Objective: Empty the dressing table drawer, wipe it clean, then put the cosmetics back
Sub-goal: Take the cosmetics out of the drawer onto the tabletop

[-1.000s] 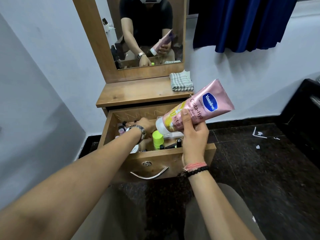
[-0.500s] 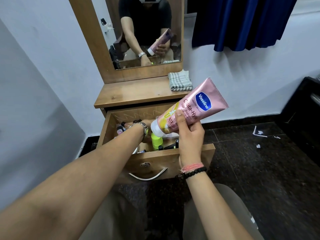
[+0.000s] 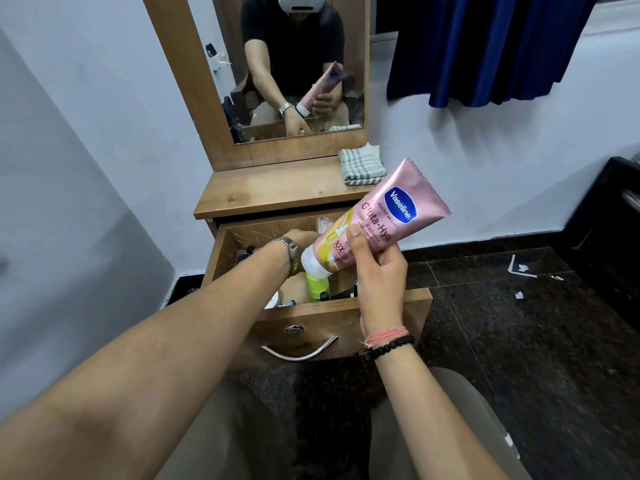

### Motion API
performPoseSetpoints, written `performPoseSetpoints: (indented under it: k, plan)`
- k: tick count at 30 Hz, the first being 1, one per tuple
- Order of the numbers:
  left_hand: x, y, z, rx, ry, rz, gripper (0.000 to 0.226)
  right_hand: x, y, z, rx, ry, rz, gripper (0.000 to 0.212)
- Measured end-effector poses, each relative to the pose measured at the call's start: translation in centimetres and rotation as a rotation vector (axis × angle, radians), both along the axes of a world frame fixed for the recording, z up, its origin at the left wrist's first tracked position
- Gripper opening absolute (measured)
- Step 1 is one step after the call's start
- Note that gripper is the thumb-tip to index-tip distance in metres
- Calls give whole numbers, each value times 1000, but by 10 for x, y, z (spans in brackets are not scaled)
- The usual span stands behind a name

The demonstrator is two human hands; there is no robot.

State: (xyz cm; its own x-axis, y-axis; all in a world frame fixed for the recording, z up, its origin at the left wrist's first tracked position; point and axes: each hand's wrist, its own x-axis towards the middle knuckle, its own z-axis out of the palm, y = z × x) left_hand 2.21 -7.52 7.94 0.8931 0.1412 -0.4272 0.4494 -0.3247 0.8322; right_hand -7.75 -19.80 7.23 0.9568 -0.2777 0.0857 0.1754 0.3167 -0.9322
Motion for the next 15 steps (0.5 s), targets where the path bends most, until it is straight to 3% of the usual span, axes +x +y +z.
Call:
performPoseSetpoints:
  k: [5,15]
  plan:
    - [-9,14,9,-324,121,37,10,-6,0,2,-26,-24,10,54]
    - [-46,104,57,-350,-3,160,8,-8,4,-1,-59,-56,71,63]
